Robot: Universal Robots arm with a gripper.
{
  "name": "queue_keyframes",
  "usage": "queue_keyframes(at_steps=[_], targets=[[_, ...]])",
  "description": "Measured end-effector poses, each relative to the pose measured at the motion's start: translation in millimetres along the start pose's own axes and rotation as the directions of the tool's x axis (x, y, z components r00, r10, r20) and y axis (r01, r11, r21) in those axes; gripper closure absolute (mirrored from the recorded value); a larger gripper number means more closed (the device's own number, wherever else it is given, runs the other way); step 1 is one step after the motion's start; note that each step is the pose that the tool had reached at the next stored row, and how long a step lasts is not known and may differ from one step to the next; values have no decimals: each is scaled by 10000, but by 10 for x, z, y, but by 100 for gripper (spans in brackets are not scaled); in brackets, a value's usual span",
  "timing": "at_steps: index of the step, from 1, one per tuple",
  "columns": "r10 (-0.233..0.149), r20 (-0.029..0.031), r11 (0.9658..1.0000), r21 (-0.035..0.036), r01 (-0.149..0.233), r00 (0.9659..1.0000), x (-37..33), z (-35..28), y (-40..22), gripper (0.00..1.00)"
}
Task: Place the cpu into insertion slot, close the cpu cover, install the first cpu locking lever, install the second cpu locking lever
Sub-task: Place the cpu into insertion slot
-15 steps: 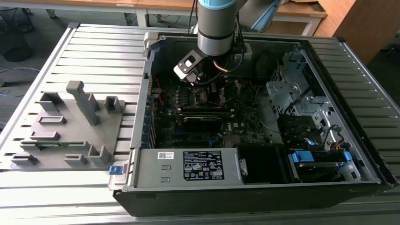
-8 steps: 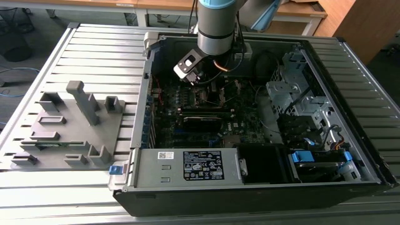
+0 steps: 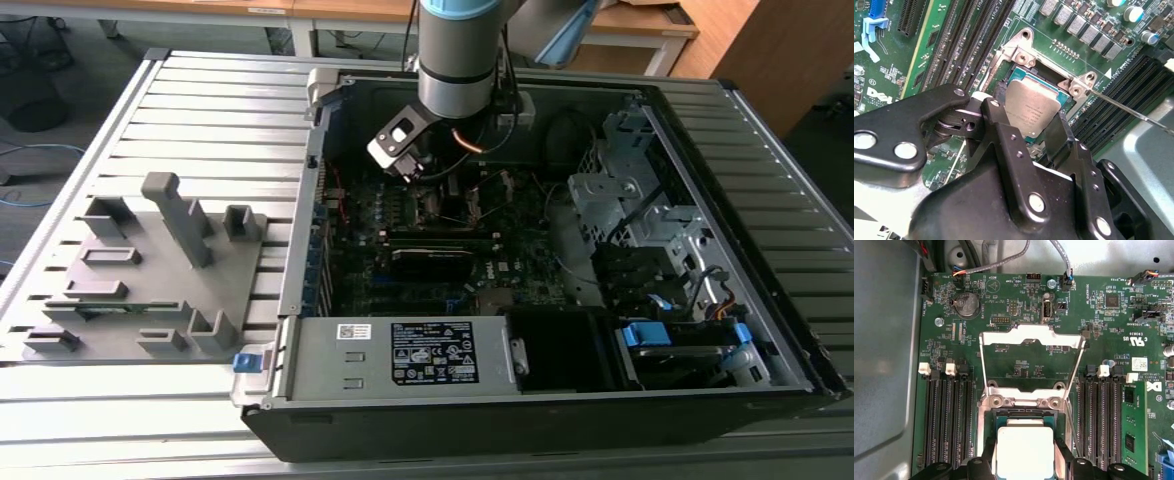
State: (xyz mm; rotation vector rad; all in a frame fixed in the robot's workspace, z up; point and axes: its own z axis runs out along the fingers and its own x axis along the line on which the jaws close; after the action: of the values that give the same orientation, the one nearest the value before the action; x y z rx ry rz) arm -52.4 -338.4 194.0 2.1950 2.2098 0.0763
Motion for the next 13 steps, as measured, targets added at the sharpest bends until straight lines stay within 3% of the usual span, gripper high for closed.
queue_keyframes(at_steps=[13], targets=[[12,1,10000,1,-12,10000,0,-1,7,46]])
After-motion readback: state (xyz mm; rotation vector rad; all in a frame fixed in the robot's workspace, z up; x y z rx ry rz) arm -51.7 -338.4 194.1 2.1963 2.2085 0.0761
